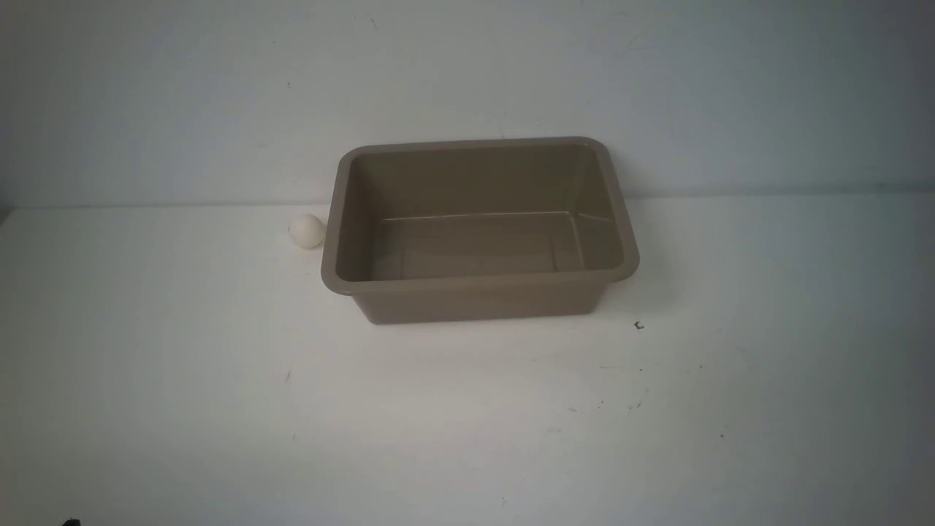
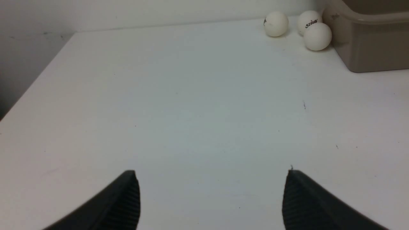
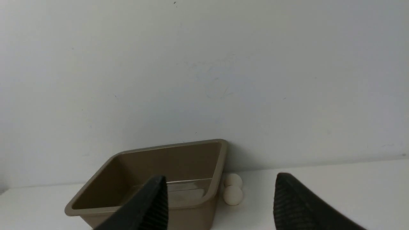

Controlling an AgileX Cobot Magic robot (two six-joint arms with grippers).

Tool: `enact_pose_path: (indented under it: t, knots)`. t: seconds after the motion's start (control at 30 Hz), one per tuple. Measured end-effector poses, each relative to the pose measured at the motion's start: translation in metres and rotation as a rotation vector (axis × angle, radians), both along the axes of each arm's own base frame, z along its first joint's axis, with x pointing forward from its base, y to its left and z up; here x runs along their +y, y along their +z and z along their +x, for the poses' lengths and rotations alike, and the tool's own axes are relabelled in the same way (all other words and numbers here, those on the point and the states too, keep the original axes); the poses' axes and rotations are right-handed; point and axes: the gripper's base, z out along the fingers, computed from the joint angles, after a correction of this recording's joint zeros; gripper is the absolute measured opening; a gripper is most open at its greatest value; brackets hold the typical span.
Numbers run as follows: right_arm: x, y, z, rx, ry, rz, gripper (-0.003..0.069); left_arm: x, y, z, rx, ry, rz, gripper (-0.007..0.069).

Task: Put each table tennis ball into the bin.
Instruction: Use the right arm to clamp the table tennis ball closest to it

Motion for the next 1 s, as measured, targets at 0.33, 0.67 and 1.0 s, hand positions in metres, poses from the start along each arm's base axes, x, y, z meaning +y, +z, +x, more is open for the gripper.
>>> enact_pose_path:
  t: [0.33,0.67,1.0]
  knots:
    - [0.002,-0.001,0.005,0.034,0.012,-0.017,0.0408,0.0,0.0,0.0,0.0,0.0,0.0,0.0541]
    - [0.008,-0.016,0.053,0.29,0.082,-0.295,0.0408,0.0,0.0,0.0,0.0,0.0,0.0,0.0541]
    - [0.026,0.037,0.074,0.332,0.322,-0.489,0.0408,0.0,0.0,0.0,0.0,0.0,0.0,0.0541]
